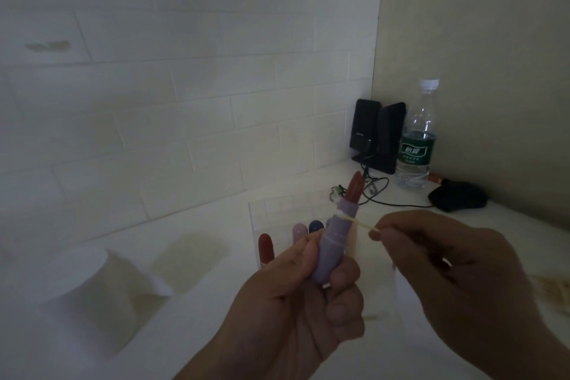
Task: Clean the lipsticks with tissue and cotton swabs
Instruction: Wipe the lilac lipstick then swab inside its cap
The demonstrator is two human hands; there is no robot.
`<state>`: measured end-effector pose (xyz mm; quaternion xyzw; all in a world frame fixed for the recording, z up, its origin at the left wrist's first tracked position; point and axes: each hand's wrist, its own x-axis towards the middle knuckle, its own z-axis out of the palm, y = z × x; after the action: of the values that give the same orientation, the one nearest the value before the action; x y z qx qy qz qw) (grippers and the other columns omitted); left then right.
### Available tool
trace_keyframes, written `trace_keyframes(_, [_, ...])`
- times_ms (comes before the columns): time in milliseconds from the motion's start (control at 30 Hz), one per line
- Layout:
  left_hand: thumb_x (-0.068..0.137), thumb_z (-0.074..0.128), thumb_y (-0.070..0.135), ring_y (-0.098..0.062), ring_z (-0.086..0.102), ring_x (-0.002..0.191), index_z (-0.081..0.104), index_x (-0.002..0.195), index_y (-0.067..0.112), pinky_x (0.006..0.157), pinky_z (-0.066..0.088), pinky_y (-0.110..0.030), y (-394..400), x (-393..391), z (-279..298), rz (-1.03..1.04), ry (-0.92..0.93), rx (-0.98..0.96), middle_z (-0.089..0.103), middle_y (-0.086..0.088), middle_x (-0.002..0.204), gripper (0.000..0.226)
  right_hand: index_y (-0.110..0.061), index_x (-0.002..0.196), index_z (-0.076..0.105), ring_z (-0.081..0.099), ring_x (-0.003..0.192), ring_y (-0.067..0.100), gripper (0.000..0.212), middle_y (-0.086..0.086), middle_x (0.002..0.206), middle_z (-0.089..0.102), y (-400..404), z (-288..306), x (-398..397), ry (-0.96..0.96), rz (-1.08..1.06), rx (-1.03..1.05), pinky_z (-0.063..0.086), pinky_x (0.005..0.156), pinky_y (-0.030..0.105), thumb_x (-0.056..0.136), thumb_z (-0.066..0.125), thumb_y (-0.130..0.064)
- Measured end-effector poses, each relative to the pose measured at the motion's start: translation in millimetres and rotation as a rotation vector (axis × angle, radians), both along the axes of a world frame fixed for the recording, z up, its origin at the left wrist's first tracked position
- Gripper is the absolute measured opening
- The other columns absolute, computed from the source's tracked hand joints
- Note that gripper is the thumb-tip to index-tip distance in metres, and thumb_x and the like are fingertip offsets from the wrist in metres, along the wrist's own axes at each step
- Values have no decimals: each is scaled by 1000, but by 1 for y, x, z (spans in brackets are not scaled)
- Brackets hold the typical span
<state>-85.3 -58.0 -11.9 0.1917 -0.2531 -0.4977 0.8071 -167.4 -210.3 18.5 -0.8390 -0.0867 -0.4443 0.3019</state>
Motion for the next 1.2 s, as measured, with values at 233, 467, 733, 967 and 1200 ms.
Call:
trace_keyframes(233, [98, 44, 11, -24, 52, 70, 48, 120, 1, 65, 39, -31, 1, 1, -1, 110, -82, 43, 52, -17, 92, 25, -34, 79, 64, 39, 39, -4, 17, -12, 55, 54, -3, 1, 0, 53, -22, -70, 25, 42, 1, 87, 50, -37])
trace_keyframes(467, [80, 72, 8, -25, 55, 58, 61, 106, 2, 56, 43, -29, 1, 1, 2, 194, -121, 59, 56, -20, 89, 29, -35, 80, 64, 39, 39, -2, 14, -10, 48, 51, -4, 0, 1, 43, -49, -96, 25, 42, 0, 85, 52, -38])
trace_keyframes(733, [66, 84, 7, -29, 62, 58, 67, 94, 0, 51, 53, -31, 5, -4, 10, 289, -213, 119, 64, -23, 94, 34, -34, 80, 67, 47, 42, 2, 12, -14, 49, 50, -2, 2, -2, 52, 14, -88, 31, 45, 3, 83, 56, -37])
trace_keyframes(967, [59, 89, 6, -29, 62, 56, 64, 95, -2, 52, 55, -32, 7, -6, 12, 324, -274, 139, 64, -23, 93, 44, -30, 89, 67, 45, 46, -12, 12, -29, 57, 43, 2, 7, -4, 9, 1, -93, 27, 50, -5, 82, 58, -32])
trace_keyframes(1200, [50, 93, 6, -27, 62, 54, 68, 86, 3, 49, 53, -30, 6, -6, 12, 409, -318, 188, 66, -21, 89, 44, -34, 88, 67, 49, 49, -7, 8, -30, 58, 47, 1, 7, -5, 4, -6, -99, 31, 51, -3, 80, 66, -32])
